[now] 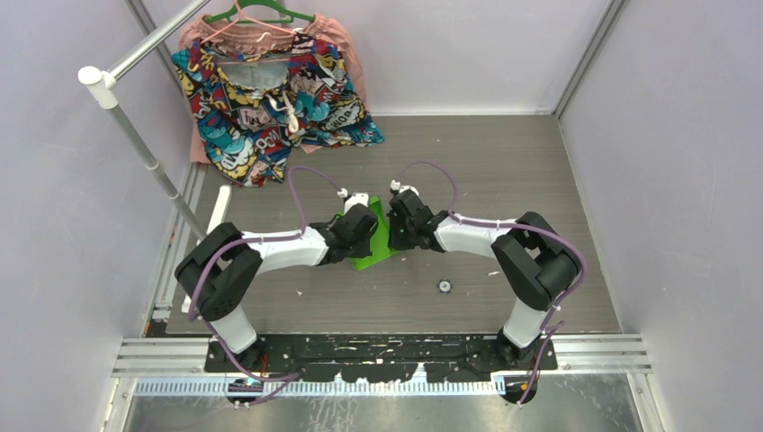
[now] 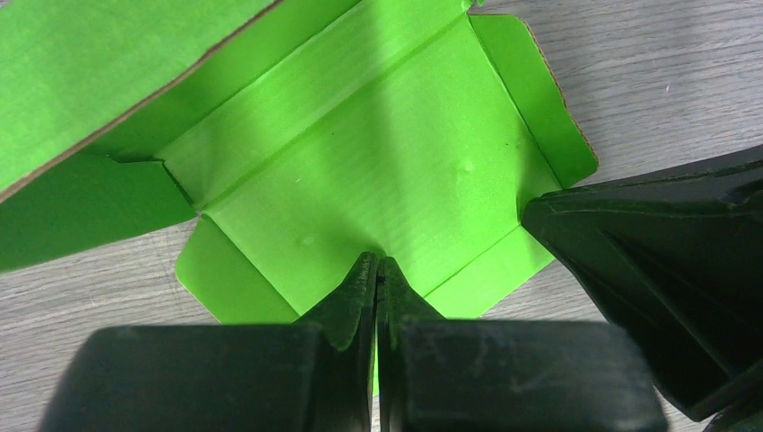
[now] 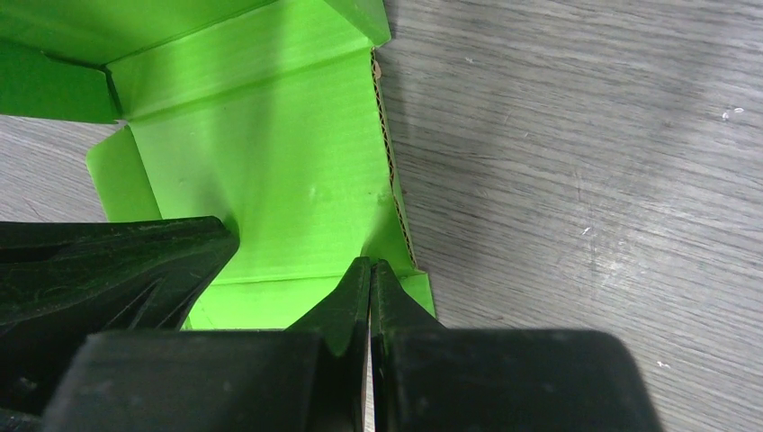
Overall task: Fold the paper box
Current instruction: Fold the paper box at the center of the board.
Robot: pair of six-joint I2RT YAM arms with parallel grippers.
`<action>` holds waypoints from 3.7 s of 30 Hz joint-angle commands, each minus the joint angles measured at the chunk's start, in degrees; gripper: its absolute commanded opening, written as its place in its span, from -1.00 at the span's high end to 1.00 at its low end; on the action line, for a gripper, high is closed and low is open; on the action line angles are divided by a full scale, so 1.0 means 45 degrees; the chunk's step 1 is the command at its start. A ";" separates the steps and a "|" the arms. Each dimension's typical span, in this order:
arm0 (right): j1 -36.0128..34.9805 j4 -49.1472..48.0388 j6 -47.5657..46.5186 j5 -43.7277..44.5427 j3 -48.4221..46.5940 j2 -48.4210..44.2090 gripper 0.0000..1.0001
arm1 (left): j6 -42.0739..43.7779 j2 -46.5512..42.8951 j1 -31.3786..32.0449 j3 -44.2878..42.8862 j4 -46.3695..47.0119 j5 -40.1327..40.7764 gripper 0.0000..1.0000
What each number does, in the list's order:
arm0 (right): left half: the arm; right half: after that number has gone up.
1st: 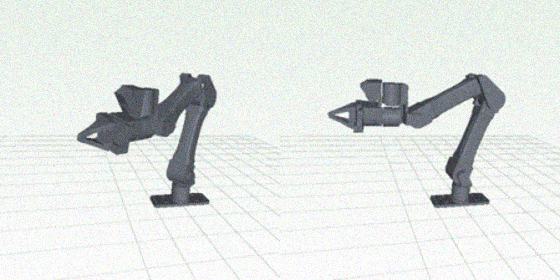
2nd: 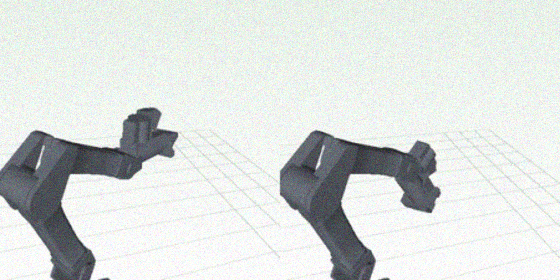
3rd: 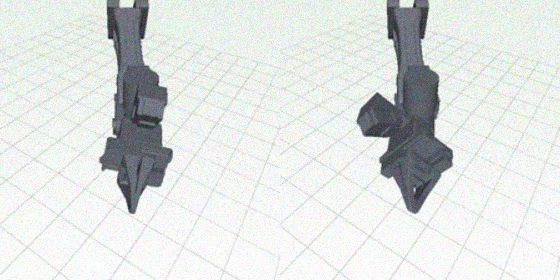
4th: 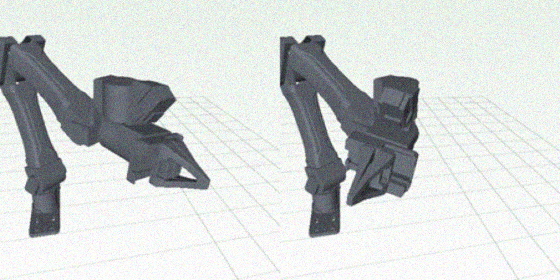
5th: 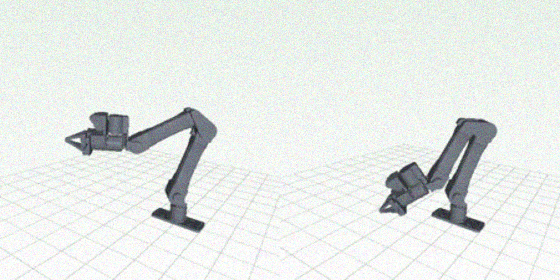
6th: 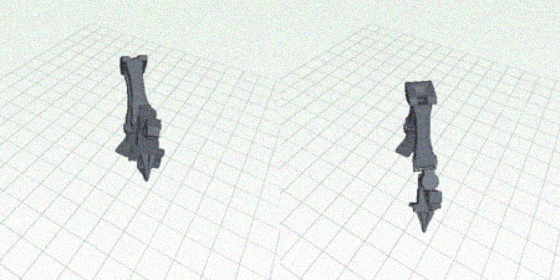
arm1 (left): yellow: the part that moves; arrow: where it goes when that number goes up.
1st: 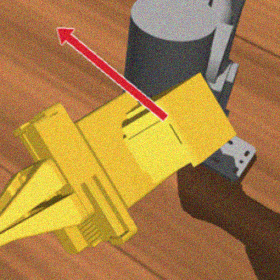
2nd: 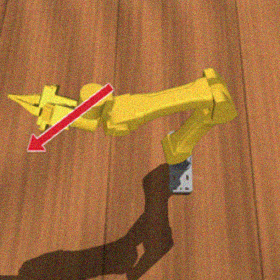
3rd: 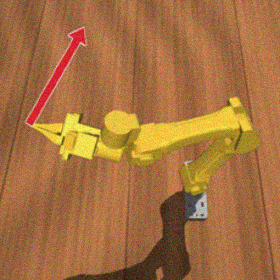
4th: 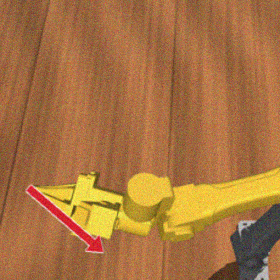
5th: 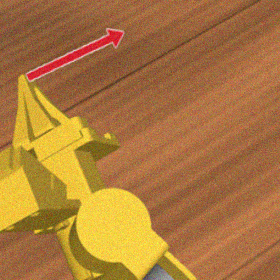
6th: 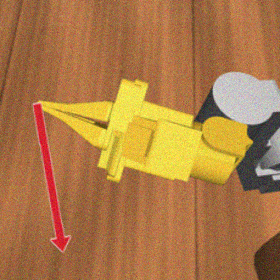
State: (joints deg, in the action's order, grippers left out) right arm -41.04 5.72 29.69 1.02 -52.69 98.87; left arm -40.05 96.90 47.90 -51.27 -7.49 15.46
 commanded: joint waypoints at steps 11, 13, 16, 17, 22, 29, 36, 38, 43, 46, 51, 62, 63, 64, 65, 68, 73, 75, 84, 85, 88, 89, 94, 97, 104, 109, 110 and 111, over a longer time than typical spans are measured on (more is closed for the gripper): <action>0.0068 0.0595 -0.0300 -0.0750 -0.0787 -0.1405 0.98 | 0.0002 0.0557 0.0157 0.0317 -0.1071 -0.0331 1.00; 0.0379 0.0354 -0.0158 -0.1305 -0.0858 -0.1702 0.98 | -0.0006 0.0569 0.0161 0.0337 -0.1054 -0.0355 1.00; 0.0865 -0.0125 0.0191 -0.2066 -0.0833 -0.1965 0.98 | -0.0025 0.0586 0.0166 0.0357 -0.1030 -0.0387 1.00; 0.0937 -0.0127 0.0199 -0.2087 -0.0863 -0.2024 0.98 | -0.0025 0.0567 0.0158 0.0374 -0.1026 -0.0389 1.00; 0.1463 0.0078 0.0193 -0.1757 -0.0772 -0.2055 0.98 | -0.0035 0.0535 0.0166 0.0413 -0.1012 -0.0423 1.00; 0.1880 0.0227 -0.0025 -0.1471 -0.0811 -0.1213 0.98 | -0.0050 0.0519 0.0157 0.0435 -0.0936 -0.0448 1.00; 0.1904 0.0017 0.0043 -0.1559 -0.1057 -0.0473 0.98 | -0.0045 0.0546 0.0158 0.0416 -0.0956 -0.0448 1.00; 0.1894 -0.0020 0.0042 -0.1587 -0.1147 -0.0312 0.98 | -0.0034 0.0541 0.0170 0.0416 -0.0957 -0.0438 1.00; 0.1893 -0.0071 0.0042 -0.1837 -0.1267 -0.0009 0.98 | -0.0044 0.0595 0.0161 0.0416 -0.0935 -0.0443 1.00; 0.1894 -0.0163 0.0059 -0.2078 -0.1280 0.0096 0.98 | -0.0045 0.0629 0.0163 0.0421 -0.0896 -0.0466 1.00; 0.1860 -0.0270 0.0091 -0.2377 -0.1261 0.0175 0.98 | -0.0054 0.0683 0.0171 0.0379 -0.0876 -0.0487 1.00; 0.1537 -0.0288 0.0047 -0.2496 -0.1365 0.0373 0.98 | -0.0007 0.0730 0.0169 0.0350 -0.0903 -0.0487 1.00; 0.1504 -0.0268 0.0043 -0.2475 -0.1391 0.0378 0.98 | 0.0009 0.0749 0.0175 0.0322 -0.0925 -0.0487 1.00; 0.1463 -0.0237 0.0025 -0.2445 -0.1428 0.0373 0.98 | 0.0013 0.0753 0.0176 0.0304 -0.0943 -0.0487 1.00; 0.1431 -0.0218 0.0023 -0.2425 -0.1450 0.0375 0.98 | 0.0014 0.0766 0.0176 0.0282 -0.0957 -0.0487 1.00; 0.1338 -0.0074 -0.0062 -0.2377 -0.1594 0.0449 0.98 | 0.0043 0.0771 0.0174 0.0260 -0.0965 -0.0492 1.00; 0.1158 0.0052 -0.0135 -0.2279 -0.1773 0.0685 0.98 | 0.0072 0.0770 0.0171 0.0184 -0.1029 -0.0469 1.00; 0.1113 0.0066 -0.0119 -0.2277 -0.1787 0.0855 0.98 | 0.0101 0.0771 0.0165 0.0153 -0.1058 -0.0468 1.00; 0.1114 -0.0115 -0.0106 -0.2228 -0.1564 0.1154 0.98 | 0.0136 0.0830 0.0180 0.0122 -0.1060 -0.0466 1.00; 0.1107 -0.0064 -0.0130 -0.2209 -0.1604 0.1222 0.98 | 0.0132 0.0829 0.0167 0.0123 -0.1057 -0.0467 1.00; 0.0995 0.0250 -0.0312 -0.1976 -0.1800 0.1427 0.98 | 0.0148 0.0829 0.0168 0.0123 -0.1050 -0.0468 1.00; 0.0897 0.0404 -0.0412 -0.1719 -0.1873 0.1501 0.98 | 0.0150 0.0846 0.0160 0.0120 -0.1046 -0.0468 1.00; 0.0364 0.1063 -0.0774 -0.0691 -0.2223 0.1910 0.98 | 0.0102 0.0878 0.0166 0.0123 -0.1013 -0.0516 1.00; 0.0190 0.1211 -0.0780 -0.0328 -0.2250 0.2181 0.98 | 0.0109 0.0811 0.0175 0.0152 -0.1027 -0.0513 1.00; -0.0158 0.1402 -0.0599 0.0577 -0.1997 0.2382 0.98 | 0.0165 0.0412 0.0174 0.0136 -0.1286 -0.0414 1.00; -0.0422 0.1402 -0.0134 0.1046 -0.1576 0.2355 0.98 | 0.0288 -0.0442 0.0169 -0.0144 -0.1963 -0.0006 0.96; -0.0489 0.1404 0.0001 0.1112 -0.1515 0.2400 0.98 | 0.0346 -0.0655 0.0178 -0.0276 -0.2164 0.0093 0.92; -0.0561 0.1401 0.0103 0.1147 -0.1466 0.2457 0.98 | 0.0419 -0.0867 0.0169 -0.0403 -0.2357 0.0201 0.88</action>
State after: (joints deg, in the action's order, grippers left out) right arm -41.93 6.98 28.25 3.38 -62.43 106.43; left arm -39.83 96.44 48.12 -51.83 -9.74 15.42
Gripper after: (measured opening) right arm 0.050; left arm 0.031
